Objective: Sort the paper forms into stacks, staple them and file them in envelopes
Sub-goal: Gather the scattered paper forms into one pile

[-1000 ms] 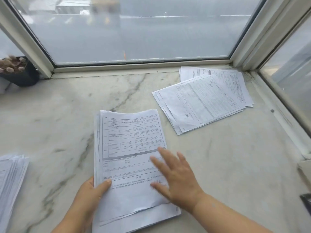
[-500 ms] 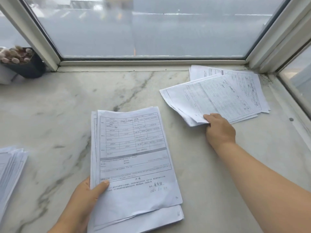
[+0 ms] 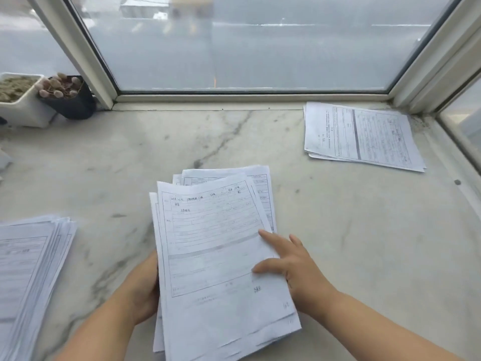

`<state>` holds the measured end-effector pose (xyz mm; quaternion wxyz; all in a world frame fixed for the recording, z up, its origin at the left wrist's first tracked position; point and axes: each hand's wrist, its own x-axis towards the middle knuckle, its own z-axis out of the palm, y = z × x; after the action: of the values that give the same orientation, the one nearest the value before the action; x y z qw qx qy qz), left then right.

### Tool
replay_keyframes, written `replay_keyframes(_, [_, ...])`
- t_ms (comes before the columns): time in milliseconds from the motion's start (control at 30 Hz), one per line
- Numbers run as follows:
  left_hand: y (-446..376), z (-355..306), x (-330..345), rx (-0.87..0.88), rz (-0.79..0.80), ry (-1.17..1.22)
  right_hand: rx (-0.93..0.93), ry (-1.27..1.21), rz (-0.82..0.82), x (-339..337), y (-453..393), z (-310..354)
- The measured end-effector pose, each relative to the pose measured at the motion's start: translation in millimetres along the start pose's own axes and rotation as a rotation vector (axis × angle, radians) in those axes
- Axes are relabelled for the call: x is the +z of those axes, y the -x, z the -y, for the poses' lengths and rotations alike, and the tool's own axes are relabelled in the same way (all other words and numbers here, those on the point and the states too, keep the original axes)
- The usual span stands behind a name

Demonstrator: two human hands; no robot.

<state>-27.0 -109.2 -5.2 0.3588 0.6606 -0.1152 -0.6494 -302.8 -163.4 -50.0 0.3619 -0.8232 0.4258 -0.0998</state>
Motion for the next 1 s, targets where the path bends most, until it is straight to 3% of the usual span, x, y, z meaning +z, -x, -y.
replay_keyframes(67, [1,-1,5,0.056,0.033,0.042,0.054,0.044,0.019,16,4,-2])
replay_keyframes(267, [4,13,8,0.014,0.095,0.114,0.123,0.014,-0.068,23,6,-3])
replay_keyframes(433, [-8,7,18,0.071,-0.039,-0.084,-0.058,0.279,-0.149,-5,-1,-27])
replay_keyframes(533, [-23,1,25,0.105,-0.171,-0.132,0.166,0.361,-0.339,-59,-24,-59])
replay_keyframes(700, [-29,0,32,0.066,-0.251,-0.132,0.716,0.418,-0.261,-149,-64,-123])
replay_keyframes(1000, [-32,-10,36,0.022,-0.272,-0.134,0.875,0.406,-0.184,-193,-142,-156])
